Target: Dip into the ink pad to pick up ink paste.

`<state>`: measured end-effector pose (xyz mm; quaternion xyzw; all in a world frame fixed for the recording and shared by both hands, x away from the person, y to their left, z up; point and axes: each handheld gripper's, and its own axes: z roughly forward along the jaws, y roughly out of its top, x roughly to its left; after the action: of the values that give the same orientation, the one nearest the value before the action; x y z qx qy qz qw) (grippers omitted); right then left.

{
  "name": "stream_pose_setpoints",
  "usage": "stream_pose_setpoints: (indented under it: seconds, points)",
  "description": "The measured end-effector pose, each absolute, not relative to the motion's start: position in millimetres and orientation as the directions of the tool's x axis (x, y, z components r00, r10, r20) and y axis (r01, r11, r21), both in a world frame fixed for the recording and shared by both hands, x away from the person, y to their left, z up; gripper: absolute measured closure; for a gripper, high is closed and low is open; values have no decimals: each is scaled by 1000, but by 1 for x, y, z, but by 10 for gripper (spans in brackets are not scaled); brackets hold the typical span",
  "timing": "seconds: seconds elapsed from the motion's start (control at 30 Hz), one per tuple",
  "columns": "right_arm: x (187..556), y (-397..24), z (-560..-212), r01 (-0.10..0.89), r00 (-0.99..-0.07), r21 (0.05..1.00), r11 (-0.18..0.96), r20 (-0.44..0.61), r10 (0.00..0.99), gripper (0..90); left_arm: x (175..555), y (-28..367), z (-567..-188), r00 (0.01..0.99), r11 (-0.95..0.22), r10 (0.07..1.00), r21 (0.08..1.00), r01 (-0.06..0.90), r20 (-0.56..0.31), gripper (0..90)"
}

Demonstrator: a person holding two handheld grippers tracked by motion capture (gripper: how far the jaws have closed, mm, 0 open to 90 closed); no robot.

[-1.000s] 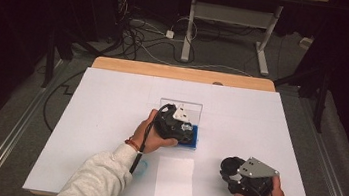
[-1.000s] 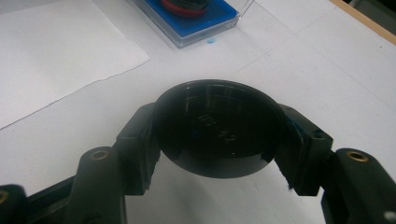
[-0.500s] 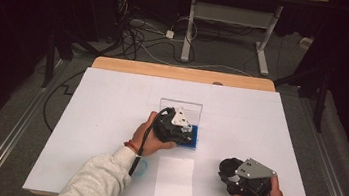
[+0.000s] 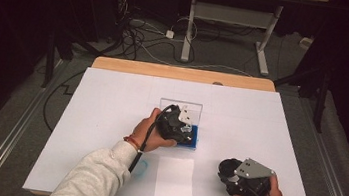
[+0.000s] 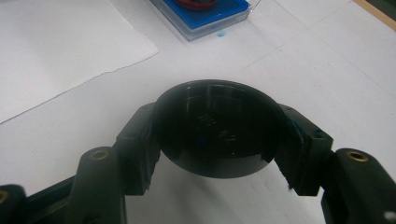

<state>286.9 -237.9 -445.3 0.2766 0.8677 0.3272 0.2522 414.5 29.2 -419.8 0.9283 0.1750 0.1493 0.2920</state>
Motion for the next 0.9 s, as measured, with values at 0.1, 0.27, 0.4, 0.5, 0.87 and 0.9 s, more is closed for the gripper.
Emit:
stream_pose_setpoints:
  seconds: [0.1, 0.27, 0.4, 0.5, 0.87, 0.9]
  points:
    - [287, -237, -446, 317, -719, 707, 632, -256, 646, 383, 415, 27, -418, 895, -778, 410, 580, 241, 177, 551]
    - [288, -237, -448, 313, -729, 698, 644, -258, 634, 383, 417, 21, -414, 898, -800, 401, 546, 247, 183, 551]
    - [288, -237, -448, 314, -728, 701, 640, -255, 636, 383, 418, 23, -413, 904, -814, 388, 527, 245, 179, 551]
    - [288, -237, -448, 320, -728, 699, 640, -251, 638, 383, 416, 22, -413, 904, -819, 383, 522, 237, 190, 551]
    - [287, -237, -447, 313, -728, 704, 638, -254, 637, 384, 417, 23, -414, 904, -815, 381, 533, 229, 194, 551]
    - [287, -237, -446, 309, -729, 704, 639, -257, 635, 384, 418, 23, -414, 904, -810, 386, 538, 235, 186, 551]
